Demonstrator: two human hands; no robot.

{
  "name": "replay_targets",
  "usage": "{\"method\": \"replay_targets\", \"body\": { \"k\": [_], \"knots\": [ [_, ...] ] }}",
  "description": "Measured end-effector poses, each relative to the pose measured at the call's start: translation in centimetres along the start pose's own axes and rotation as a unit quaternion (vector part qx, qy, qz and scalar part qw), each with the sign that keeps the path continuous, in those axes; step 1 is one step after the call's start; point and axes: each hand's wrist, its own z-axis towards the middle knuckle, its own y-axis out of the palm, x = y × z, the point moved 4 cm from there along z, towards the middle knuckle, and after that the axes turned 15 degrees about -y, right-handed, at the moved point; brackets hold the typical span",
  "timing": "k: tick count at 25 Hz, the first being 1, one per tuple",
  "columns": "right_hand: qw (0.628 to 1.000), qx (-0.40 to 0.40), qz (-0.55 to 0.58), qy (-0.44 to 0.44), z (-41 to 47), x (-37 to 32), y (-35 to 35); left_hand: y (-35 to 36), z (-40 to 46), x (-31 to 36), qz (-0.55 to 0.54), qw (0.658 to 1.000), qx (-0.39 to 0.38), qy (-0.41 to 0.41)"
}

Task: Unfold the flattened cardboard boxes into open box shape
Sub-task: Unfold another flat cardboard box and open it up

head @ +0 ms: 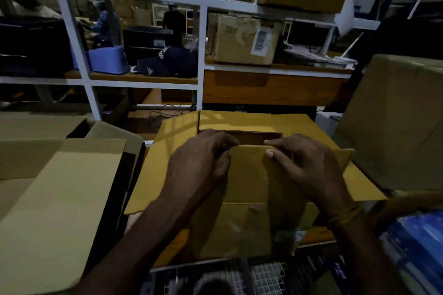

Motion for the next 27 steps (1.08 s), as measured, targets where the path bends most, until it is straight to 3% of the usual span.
{"method": "replay_targets", "body": {
  "k": [4,8,12,16,22,27],
  "knots": [
    [1.000,-0.009,0.018,0.009,-4.6,-2.5,-3.3,-1.2,-4.6,2.0,0.053,0.996,-0.076,-0.012],
    [0.989,-0.118,0.076,0.047,-9.5,-3.5,-3.9,0.9,-9.5,3.6,0.159,0.976,-0.148,-0.013],
    [0.962,-0.212,0.150,0.081,-12.8,-2.9,-2.0,4.5,-12.5,2.2,0.191,0.946,-0.263,-0.013],
    [0.935,-0.315,0.120,0.113,-14.8,-1.7,0.9,7.9,-13.0,0.5,0.201,0.926,-0.316,-0.055],
    [0.928,-0.353,0.016,0.119,-12.9,-0.5,4.5,10.7,-10.2,-0.3,0.331,0.915,-0.225,-0.060],
    [0.958,-0.259,-0.048,0.112,-11.7,0.6,6.0,10.9,-8.3,-1.2,0.295,0.949,-0.101,-0.041]
  ]
}}
